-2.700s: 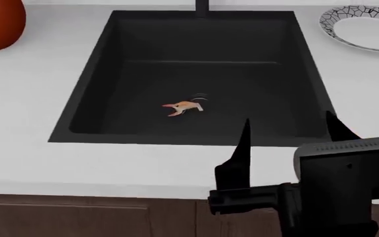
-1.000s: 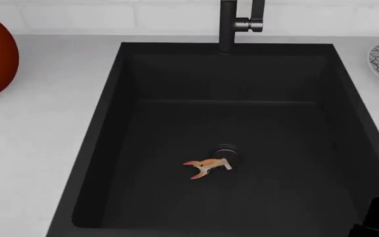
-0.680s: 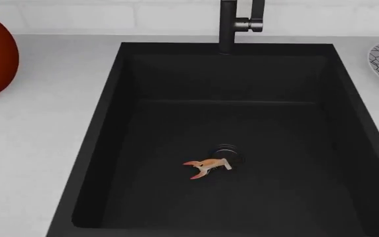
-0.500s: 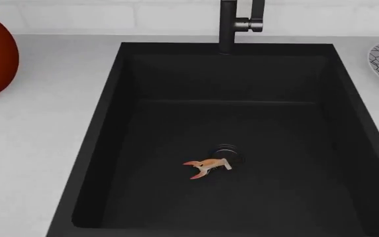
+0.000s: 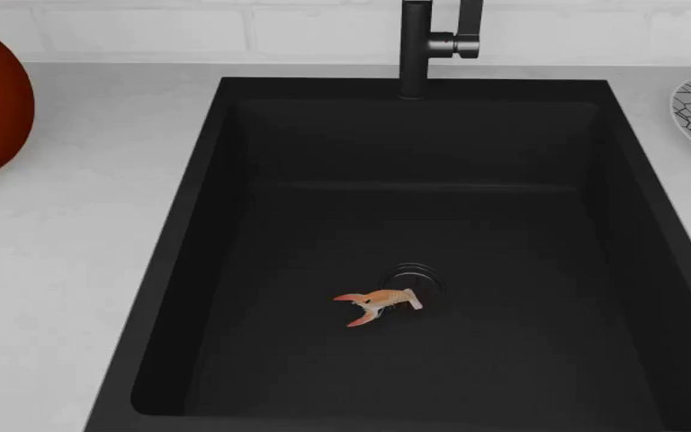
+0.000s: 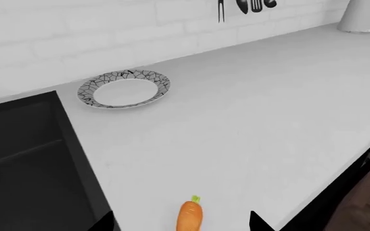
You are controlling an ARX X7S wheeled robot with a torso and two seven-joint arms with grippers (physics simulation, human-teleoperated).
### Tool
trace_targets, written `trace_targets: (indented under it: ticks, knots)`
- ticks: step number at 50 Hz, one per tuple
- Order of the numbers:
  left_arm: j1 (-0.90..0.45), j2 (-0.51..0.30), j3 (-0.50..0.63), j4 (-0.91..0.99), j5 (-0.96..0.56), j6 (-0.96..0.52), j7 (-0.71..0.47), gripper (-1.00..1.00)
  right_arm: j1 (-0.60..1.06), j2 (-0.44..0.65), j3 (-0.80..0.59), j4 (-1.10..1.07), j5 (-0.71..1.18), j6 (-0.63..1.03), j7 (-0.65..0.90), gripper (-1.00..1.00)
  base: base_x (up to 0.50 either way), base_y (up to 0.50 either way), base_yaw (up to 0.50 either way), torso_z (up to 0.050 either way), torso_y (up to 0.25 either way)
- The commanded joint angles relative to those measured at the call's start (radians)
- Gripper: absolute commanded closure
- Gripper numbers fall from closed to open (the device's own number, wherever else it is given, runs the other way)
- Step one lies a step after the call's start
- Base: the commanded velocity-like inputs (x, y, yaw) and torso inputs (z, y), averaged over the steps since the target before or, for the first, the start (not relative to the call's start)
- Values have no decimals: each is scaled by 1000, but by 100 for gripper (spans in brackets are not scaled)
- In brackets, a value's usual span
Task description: Pick the carrot from the counter and place it in the sink
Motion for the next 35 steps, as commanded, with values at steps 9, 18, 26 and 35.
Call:
trace_targets:
  ticks: [9, 18, 26, 35]
  knots:
    - [9, 6, 17, -16, 1, 21, -1, -100, 35, -11, -128, 143, -208, 3, -139, -100, 0, 0, 0, 0, 0]
    - [21, 6, 14, -24, 5, 35, -2, -100, 77, 13, -225, 224, -295, -33, -179, -100, 0, 0, 0, 0, 0]
    - [26, 9, 25, -34, 8, 46, -3, -100, 145, 64, -380, 273, -335, -100, -190, -100, 0, 0, 0, 0, 0]
    - [29, 10, 32, -41, 11, 54, -5, -100, 249, 90, -597, 345, -402, -171, -240, -100, 0, 0, 0, 0, 0]
